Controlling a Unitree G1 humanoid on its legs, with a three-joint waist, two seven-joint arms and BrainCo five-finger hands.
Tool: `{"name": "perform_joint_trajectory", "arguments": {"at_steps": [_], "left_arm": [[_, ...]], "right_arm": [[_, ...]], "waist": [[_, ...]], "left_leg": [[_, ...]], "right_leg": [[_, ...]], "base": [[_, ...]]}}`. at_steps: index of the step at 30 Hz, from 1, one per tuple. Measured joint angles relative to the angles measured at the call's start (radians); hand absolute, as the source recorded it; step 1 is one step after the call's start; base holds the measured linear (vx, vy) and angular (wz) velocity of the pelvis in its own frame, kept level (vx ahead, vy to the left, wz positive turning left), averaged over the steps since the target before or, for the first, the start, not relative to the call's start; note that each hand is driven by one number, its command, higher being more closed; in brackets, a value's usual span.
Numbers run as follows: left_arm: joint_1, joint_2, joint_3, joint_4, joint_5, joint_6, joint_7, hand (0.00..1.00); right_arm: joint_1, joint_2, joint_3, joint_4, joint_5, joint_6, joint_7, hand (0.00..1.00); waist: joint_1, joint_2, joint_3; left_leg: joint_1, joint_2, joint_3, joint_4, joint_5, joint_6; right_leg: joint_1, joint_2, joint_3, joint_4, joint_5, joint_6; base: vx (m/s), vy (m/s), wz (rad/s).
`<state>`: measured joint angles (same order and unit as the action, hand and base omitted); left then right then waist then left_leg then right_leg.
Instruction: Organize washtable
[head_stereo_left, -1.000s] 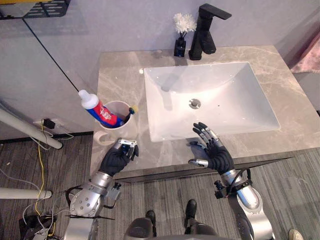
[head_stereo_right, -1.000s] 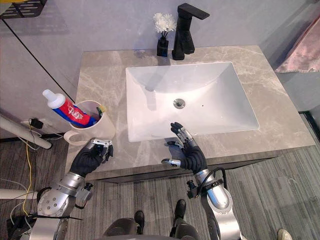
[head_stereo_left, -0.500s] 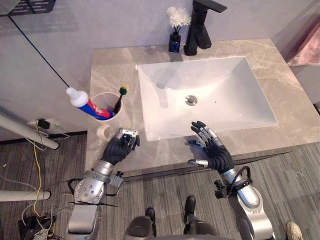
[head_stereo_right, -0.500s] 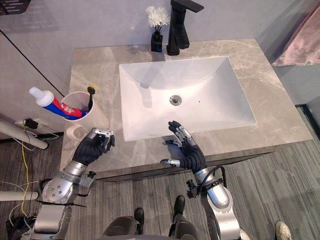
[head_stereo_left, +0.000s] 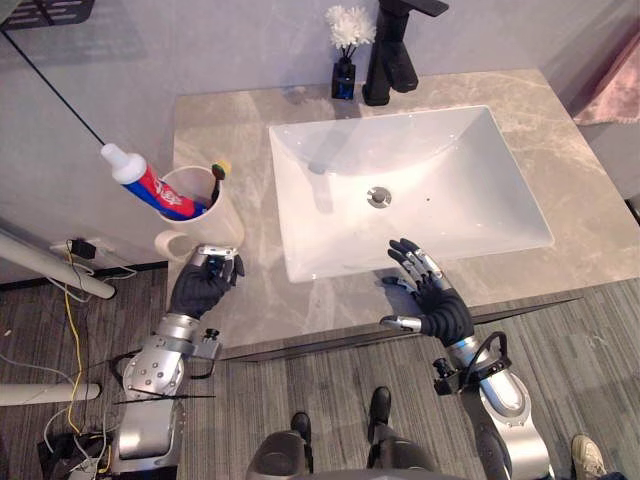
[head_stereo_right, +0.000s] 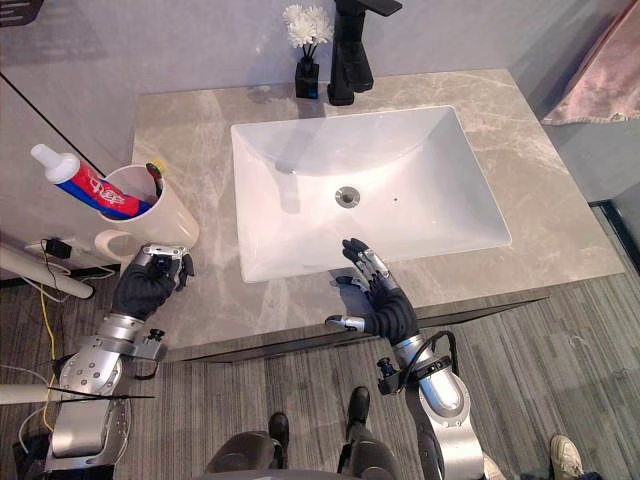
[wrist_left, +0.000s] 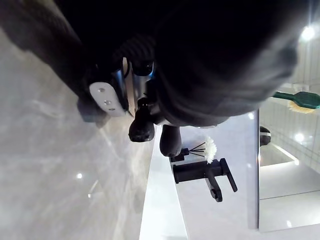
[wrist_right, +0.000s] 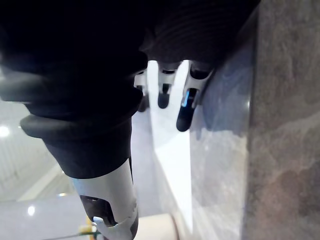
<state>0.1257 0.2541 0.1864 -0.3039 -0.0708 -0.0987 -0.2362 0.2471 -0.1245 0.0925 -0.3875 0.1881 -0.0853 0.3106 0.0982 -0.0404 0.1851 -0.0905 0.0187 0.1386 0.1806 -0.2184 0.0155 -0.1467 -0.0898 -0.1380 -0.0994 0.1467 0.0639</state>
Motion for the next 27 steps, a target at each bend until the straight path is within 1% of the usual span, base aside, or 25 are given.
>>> {"name": "perform_joint_trajectory", "arguments": {"at_steps": [7,12,14,20,23,27], "left_arm": [[-0.008,0.013,0.002,0.004,0.0,0.0,-0.001,1.0],[-0.004,0.036,-0.004,0.004,0.0,0.0,-0.004,1.0],[0.017,0.036,-0.007,-0.001,-0.001,0.0,-0.005,1.0],[0.075,0.035,-0.008,-0.027,-0.04,-0.003,-0.011,1.0],[0.107,0.023,-0.005,-0.051,-0.046,-0.001,-0.008,1.0],[0.126,-0.021,0.018,-0.055,-0.046,0.006,0.001,1.0]], "right_arm": [[0.001,0.0,0.002,0.001,0.001,-0.003,0.001,0.0],[0.001,0.0,0.003,0.001,0.002,-0.003,0.003,0.0],[0.002,-0.001,0.003,0.004,0.002,-0.003,0.018,0.0],[0.005,-0.001,0.004,0.01,0.002,0.0,0.022,0.0],[0.007,-0.001,0.003,0.012,0.002,0.001,0.022,0.0],[0.008,-0.001,0.003,0.025,0.001,0.002,0.023,0.0]], "waist": [[-0.001,0.001,0.001],[-0.001,0.001,0.001],[-0.002,0.001,0.001],[0.0,0.002,0.001],[0.002,0.003,0.0],[0.001,0.006,-0.001]], "left_leg": [[0.001,0.0,0.001,0.0,0.0,0.0],[0.002,0.0,0.002,0.0,0.0,0.0],[0.007,0.0,0.002,-0.002,0.0,0.0],[0.019,0.0,-0.001,-0.004,0.0,0.0],[0.02,0.0,-0.005,-0.003,0.0,0.0],[0.03,0.001,-0.022,-0.003,0.001,0.0]], "right_leg": [[0.0,0.0,0.0,0.0,0.0,0.0],[0.001,0.0,0.001,0.0,0.0,0.0],[0.005,0.0,0.002,0.0,0.0,0.0],[0.017,0.0,-0.003,0.0,0.0,0.0],[0.021,0.0,-0.008,0.0,0.0,0.0],[0.039,0.0,-0.028,0.0,0.0,-0.001]], "base": [[0.0,0.0,0.0],[0.0,0.0,0.0],[0.0,0.0,0.0],[0.0,0.0,0.01],[0.0,-0.003,0.05],[-0.01,-0.013,0.11]]}}
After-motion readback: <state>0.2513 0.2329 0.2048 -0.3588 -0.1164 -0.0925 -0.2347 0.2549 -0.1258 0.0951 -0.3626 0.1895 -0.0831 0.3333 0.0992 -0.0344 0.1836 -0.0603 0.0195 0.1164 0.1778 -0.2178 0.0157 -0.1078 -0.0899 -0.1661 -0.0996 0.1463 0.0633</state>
